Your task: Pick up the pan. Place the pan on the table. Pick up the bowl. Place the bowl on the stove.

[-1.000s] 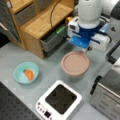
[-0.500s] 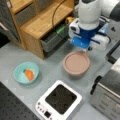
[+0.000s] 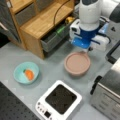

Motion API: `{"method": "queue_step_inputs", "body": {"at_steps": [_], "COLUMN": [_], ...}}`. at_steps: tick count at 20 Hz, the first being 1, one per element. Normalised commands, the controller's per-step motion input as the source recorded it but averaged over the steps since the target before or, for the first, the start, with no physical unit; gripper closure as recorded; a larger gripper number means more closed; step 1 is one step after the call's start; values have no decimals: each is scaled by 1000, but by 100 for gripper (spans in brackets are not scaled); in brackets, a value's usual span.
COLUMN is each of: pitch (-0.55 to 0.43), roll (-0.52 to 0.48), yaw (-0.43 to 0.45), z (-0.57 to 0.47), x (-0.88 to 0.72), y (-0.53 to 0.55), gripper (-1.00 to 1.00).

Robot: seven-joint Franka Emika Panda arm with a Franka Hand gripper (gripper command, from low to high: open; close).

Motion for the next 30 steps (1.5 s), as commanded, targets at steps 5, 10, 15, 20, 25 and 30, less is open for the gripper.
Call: {"method": "queue_step_inputs", "body": {"at_steps": [5, 10, 15, 20, 25, 30], "pitch": [-140, -125, -96, -87, -82, -83], "roll": [61, 56, 45, 35, 27, 31], "yaw": [-36, -23, -19, -19, -26, -32], "z": [-215, -158, -64, -13, -9, -9], "x": [-46, 25, 20, 13, 18, 31], "y": [20, 33, 42, 61, 66, 63], "gripper": [100, 100, 100, 100, -100, -100]}}
